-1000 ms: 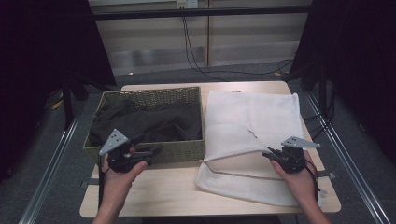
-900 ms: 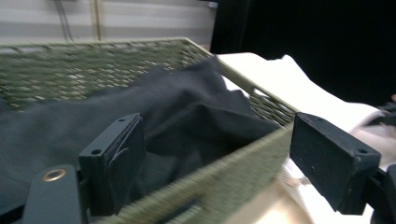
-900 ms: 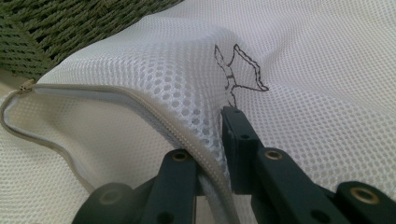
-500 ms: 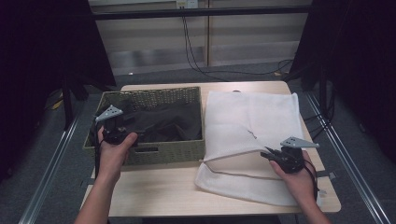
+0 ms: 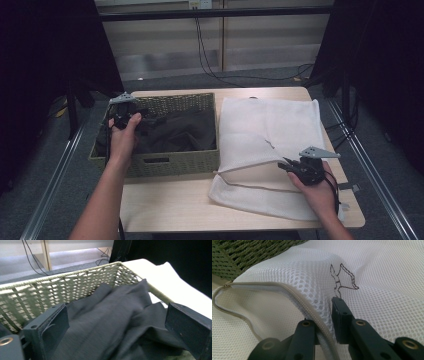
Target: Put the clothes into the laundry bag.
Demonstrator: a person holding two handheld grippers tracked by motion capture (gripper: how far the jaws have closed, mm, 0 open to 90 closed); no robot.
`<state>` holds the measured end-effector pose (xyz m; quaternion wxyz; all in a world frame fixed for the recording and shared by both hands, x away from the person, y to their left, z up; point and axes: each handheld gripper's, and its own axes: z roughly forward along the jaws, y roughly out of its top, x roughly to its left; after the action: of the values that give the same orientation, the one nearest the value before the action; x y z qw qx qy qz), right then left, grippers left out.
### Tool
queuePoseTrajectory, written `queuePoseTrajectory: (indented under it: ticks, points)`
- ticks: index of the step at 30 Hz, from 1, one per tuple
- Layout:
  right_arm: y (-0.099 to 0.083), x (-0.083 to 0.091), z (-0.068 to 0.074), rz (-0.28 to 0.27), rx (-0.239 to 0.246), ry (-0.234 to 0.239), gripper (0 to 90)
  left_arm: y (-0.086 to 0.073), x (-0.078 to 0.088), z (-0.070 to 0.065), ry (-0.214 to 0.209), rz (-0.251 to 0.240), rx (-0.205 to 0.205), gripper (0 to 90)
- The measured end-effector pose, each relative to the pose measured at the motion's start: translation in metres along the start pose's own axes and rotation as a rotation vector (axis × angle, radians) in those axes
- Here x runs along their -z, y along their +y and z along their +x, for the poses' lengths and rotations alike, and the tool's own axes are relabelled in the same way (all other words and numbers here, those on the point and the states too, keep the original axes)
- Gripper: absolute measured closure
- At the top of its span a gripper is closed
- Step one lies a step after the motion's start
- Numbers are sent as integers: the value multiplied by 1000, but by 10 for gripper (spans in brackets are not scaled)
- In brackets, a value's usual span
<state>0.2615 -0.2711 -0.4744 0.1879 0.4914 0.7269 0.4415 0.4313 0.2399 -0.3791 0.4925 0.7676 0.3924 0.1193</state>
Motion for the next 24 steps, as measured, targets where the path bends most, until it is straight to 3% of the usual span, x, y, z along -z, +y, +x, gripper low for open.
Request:
queuePoseTrajectory:
  ticks: [3, 5, 6, 8, 10, 13, 15, 16, 19, 21, 24]
  points:
    - [0, 0, 0, 1, 4, 2, 801, 0, -10, 10, -46, 33, 3, 55]
    - [0, 0, -1, 0, 3, 4, 797, -1, -15, 14, -70, 34, -1, 157]
    - [0, 0, -1, 0, 3, 4, 794, -1, -15, 16, -79, 27, 2, 157]
    - [-1, 0, 0, -1, 1, 7, 788, -1, -17, 19, -89, 18, 17, 192]
    - [-1, 0, -1, -2, 4, 8, 786, -2, -21, 22, -87, 44, 30, 196]
    - [-1, 0, -1, 1, -2, 8, 783, -6, -28, 28, -76, 83, 17, 192]
    - [-2, -1, -1, 2, -1, 11, 781, -10, -34, 34, -110, 92, 20, 193]
    - [-2, -1, -1, 3, -2, 12, 778, -13, -38, 36, -121, 111, 19, 193]
    - [-2, -1, -1, 4, -5, 13, 774, -20, -48, 39, -67, 217, -19, 173]
    - [-2, -1, -1, 5, -3, 13, 772, -24, -55, 39, -98, 267, -12, 127]
    - [-3, -2, -1, 7, -4, 15, 771, -27, -61, 41, -116, 299, 7, 82]
